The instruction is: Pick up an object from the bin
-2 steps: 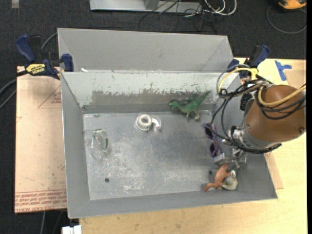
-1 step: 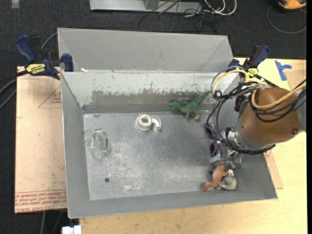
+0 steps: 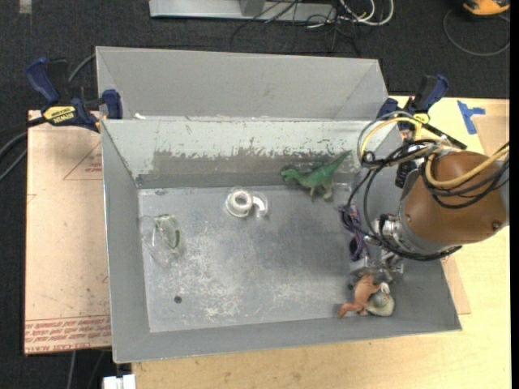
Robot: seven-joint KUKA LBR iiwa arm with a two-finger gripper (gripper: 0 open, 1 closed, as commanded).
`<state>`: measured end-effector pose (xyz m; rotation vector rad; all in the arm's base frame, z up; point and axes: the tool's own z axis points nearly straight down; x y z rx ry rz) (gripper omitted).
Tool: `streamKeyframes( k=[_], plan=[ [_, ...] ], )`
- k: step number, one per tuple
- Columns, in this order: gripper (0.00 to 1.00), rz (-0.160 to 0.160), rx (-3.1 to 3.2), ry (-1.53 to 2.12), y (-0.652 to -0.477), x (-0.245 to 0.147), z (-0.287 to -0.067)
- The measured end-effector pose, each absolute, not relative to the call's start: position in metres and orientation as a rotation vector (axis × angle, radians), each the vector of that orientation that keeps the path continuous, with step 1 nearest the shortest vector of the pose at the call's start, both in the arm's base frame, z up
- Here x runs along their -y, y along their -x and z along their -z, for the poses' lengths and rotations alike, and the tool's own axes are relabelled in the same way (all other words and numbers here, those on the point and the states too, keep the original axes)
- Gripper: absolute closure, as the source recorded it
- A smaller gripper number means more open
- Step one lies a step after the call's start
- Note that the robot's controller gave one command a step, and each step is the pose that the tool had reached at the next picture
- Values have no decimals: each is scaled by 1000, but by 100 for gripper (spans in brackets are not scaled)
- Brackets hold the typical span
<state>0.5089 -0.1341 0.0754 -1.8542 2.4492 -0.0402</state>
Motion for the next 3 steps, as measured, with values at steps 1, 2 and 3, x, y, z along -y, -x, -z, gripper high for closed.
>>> streamKeyframes(
  k=[1, 2, 3],
  plan=[
    [0, 26, -2382, 1944, -507, 121, -74],
    [100, 27, -2397, 1949, -504, 128, -71],
    [100, 28, -2397, 1950, -504, 128, -71]
  ],
)
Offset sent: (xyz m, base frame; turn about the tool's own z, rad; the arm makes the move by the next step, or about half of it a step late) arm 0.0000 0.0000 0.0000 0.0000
